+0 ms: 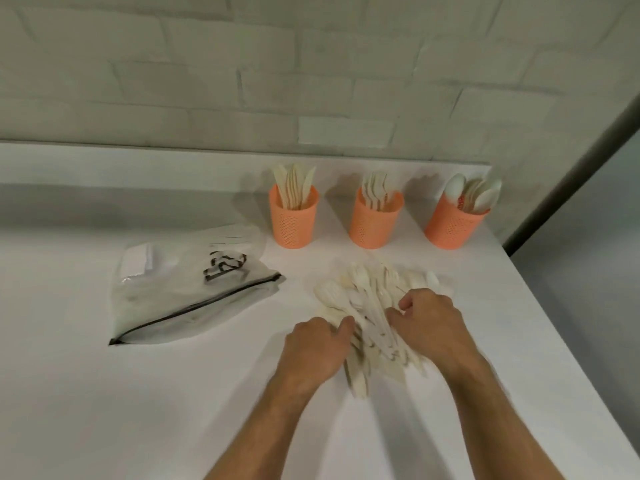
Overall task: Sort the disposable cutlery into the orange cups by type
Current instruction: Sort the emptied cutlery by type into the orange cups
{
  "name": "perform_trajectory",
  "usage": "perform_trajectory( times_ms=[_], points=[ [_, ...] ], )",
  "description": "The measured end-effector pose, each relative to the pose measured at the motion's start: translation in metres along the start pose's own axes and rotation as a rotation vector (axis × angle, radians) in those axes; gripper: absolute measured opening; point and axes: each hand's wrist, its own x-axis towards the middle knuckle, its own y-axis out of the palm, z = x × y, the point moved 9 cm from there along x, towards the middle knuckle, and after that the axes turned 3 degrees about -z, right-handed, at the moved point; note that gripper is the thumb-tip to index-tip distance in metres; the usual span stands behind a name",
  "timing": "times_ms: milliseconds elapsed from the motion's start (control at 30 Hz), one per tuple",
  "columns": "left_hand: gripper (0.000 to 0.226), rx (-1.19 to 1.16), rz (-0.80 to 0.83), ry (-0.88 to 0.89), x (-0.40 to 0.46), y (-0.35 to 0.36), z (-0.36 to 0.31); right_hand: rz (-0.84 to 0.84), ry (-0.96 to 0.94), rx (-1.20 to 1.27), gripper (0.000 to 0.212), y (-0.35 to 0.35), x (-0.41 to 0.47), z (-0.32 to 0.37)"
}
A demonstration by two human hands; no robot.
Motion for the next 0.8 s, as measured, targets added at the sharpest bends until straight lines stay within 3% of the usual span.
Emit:
perform_trajectory(
  times_ms=[167, 333, 533, 633, 800],
  points=[
    [0.039, -0.163, -0.131, -0.048, 0.018, 0.010, -0.012, -0.034, -0.064, 0.005, 0.046, 0.015, 0.011, 0.002],
    [0.052, -0.122, -0.223, -0.082, 0.022, 0.013, -0.019, -0.025, -0.087, 0.041, 0.035, 0.016, 0.015, 0.004],
    [0.041, -0.215, -0.233, -0.149, 0.025, 0.016, -0.011, 0.018, -0.103, 0.018, 0.033, 0.014, 0.018, -0.005],
    [0.041, -0.164, -0.238, -0.170, 0.026, 0.018, -0.011, 0.011, -0.131, -0.020, 0.041, 0.011, 0.014, 0.002],
    [0.036, -0.158, -0.219, -0.202, 0.027, 0.019, -0.008, 0.012, -0.151, -0.098, 0.035, 0.010, 0.017, 0.011]
  ],
)
